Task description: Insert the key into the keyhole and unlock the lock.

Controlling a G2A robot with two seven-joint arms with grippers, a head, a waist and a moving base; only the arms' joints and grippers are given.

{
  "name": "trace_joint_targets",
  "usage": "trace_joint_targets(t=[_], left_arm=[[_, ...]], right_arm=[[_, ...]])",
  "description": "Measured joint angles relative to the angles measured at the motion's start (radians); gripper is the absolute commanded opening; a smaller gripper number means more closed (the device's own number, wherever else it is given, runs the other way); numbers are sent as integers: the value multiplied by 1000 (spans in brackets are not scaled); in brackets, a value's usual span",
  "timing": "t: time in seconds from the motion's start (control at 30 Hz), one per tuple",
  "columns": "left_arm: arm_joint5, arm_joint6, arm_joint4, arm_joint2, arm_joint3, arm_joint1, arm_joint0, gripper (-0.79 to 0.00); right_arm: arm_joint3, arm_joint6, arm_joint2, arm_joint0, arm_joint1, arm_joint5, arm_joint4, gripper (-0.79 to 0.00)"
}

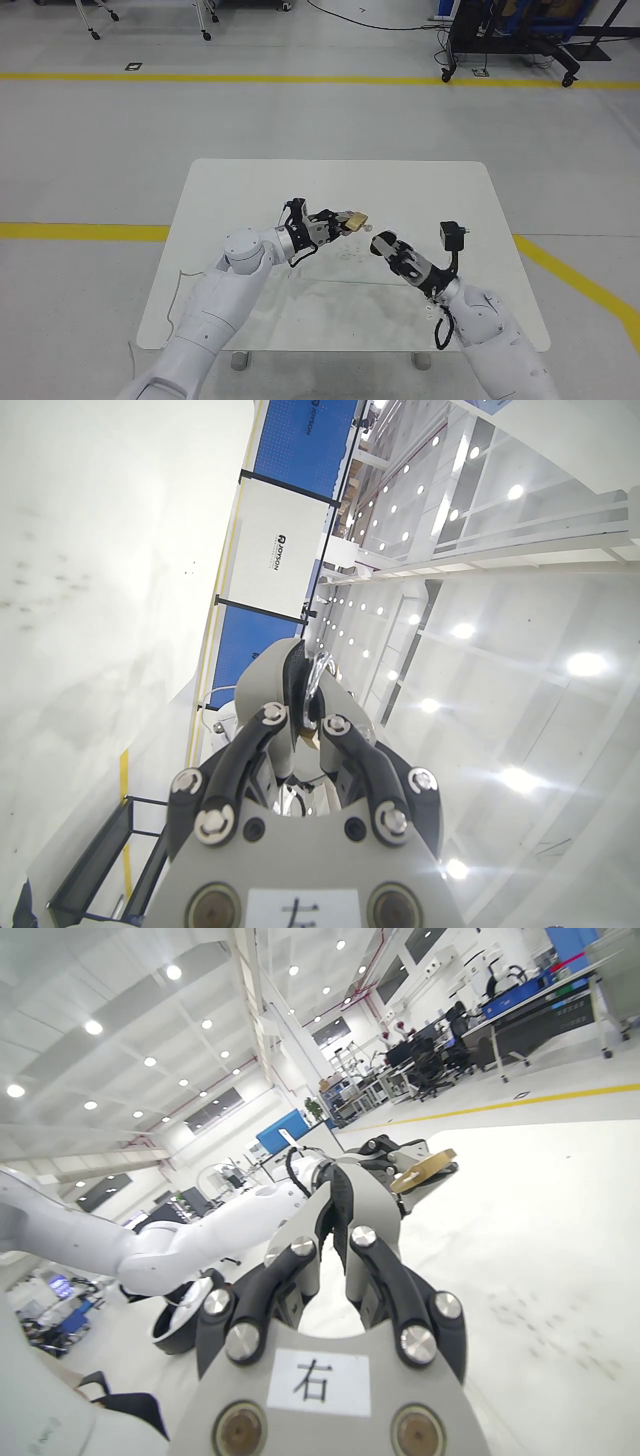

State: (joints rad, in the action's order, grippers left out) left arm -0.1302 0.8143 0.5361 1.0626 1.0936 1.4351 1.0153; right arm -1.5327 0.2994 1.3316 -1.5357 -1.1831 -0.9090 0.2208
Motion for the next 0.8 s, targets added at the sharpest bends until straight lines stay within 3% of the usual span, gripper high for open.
trace_joint_targets(t=[0.3,0.47,0.8], left_arm=[[-5,43,28,1,-10,-3,-7,-785],[-26,61,51,-2,-24,-3,-13,-785],[-57,98,97,-17,-66,2,-37,-785]], right_arm=[[49,193,-60,64,10,49,-316,-785],[46,261,-91,83,13,-27,-316,-785],[79,228,-109,102,12,34,-254,-785]])
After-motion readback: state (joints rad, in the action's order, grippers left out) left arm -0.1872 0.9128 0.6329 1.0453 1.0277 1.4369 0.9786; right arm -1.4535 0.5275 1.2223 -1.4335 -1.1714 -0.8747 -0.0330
